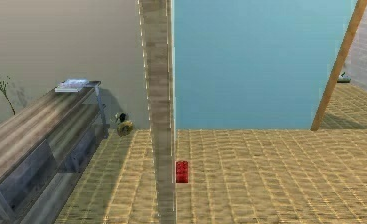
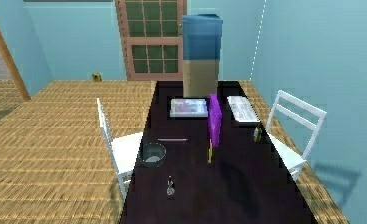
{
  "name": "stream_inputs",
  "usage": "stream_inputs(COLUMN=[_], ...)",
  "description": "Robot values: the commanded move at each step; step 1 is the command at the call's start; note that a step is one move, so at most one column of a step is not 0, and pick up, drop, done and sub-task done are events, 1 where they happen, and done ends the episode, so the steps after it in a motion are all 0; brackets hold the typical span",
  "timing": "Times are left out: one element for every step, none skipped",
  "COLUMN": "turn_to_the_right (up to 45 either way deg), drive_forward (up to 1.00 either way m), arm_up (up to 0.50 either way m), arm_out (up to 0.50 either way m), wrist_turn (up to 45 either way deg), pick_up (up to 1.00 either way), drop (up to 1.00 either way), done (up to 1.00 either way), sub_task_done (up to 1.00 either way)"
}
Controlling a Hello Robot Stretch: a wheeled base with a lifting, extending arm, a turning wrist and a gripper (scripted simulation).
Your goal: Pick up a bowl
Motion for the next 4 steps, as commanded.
stream_inputs(turn_to_the_right=[0.0,0.0,0.0,0.0], drive_forward=[0.0,0.0,0.0,0.0], arm_up=[0.5,0.3,0.0,0.0], arm_out=[0.0,0.0,0.44,0.0], wrist_turn=[0.0,0.0,0.0,45.0], pick_up=[0.0,0.0,0.0,0.0], drop=[0.0,0.0,0.0,0.0], done=[0.0,0.0,0.0,0.0], sub_task_done=[0.0,0.0,0.0,0.0])
